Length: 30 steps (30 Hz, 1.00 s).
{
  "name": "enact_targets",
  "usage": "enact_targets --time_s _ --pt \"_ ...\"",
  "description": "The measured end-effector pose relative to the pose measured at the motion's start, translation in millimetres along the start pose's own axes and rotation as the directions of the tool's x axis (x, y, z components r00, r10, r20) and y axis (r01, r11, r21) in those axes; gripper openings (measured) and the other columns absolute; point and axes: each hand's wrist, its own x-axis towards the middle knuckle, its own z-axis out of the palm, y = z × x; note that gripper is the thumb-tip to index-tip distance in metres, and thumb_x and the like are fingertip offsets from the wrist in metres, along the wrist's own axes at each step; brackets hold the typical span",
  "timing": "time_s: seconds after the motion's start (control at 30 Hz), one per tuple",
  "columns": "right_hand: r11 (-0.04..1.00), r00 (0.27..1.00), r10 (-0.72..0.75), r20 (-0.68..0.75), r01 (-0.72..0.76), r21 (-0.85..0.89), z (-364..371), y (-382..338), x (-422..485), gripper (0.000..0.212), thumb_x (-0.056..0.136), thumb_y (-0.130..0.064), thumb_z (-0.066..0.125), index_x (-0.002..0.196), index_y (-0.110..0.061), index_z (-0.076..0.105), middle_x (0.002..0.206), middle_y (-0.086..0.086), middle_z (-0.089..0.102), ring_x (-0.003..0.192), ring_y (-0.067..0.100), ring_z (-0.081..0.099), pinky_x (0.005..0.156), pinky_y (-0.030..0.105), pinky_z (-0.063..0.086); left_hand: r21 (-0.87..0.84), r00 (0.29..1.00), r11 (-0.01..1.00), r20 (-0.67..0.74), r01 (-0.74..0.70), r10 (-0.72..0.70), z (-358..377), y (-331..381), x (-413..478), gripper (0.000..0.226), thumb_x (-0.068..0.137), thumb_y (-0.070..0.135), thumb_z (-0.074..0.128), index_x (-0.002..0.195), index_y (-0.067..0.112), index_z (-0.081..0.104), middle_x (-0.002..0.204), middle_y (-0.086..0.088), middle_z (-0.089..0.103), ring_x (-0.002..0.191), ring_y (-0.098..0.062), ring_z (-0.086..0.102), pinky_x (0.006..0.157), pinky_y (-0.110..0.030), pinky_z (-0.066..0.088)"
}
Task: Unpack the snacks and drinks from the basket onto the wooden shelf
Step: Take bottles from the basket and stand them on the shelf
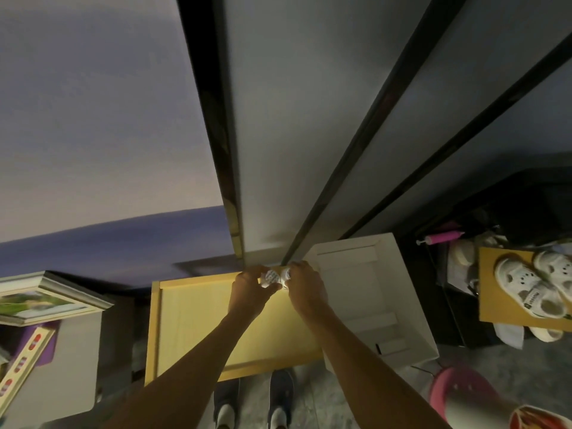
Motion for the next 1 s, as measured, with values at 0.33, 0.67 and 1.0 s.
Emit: enact_targets --time_s 0.33,0.67,1.0 --pt "0.991 0.994 -0.106 0.000 0.105 0.084 -53 -14 -29 0.068 0.097 -0.068 0.053 0.143 -0.018 0.054 0.141 0.000 0.063 0.129 0.022 0.060 0.102 0.041 0.055 0.175 0.996 0.981 -0.035 -0.078 0.085 -72 6 -34 0.073 0.081 0.082 0.068 0.140 0.039 0.061 0.132 0.007 0.072 0.116 -0.018 0.069 0.089 -0.033 0.058" --pt "0.976 0.979 -0.188 -0.081 0.195 0.094 -137 -95 -77 0.106 0.086 -0.092 0.043 0.164 -0.021 0.028 0.169 0.003 0.034 0.153 0.027 0.037 0.120 0.049 0.041 0.335 0.932 0.941 -0.326 -0.044 0.159 -232 -24 -118 0.097 0.085 0.095 0.042 0.160 0.032 0.035 0.164 0.000 0.045 0.138 -0.033 0.056 0.112 -0.056 0.048" --pt "0.921 0.901 -0.376 -0.214 0.389 0.021 -159 -173 -154 0.112 0.086 -0.089 0.046 0.167 -0.016 0.022 0.170 0.011 0.029 0.153 0.030 0.034 0.120 0.044 0.038 0.302 0.797 0.938 -0.602 0.171 0.049 -309 -28 -255 0.117 0.083 0.100 0.027 0.170 0.022 0.014 0.179 -0.004 0.005 0.165 -0.025 0.004 0.132 -0.051 0.012"
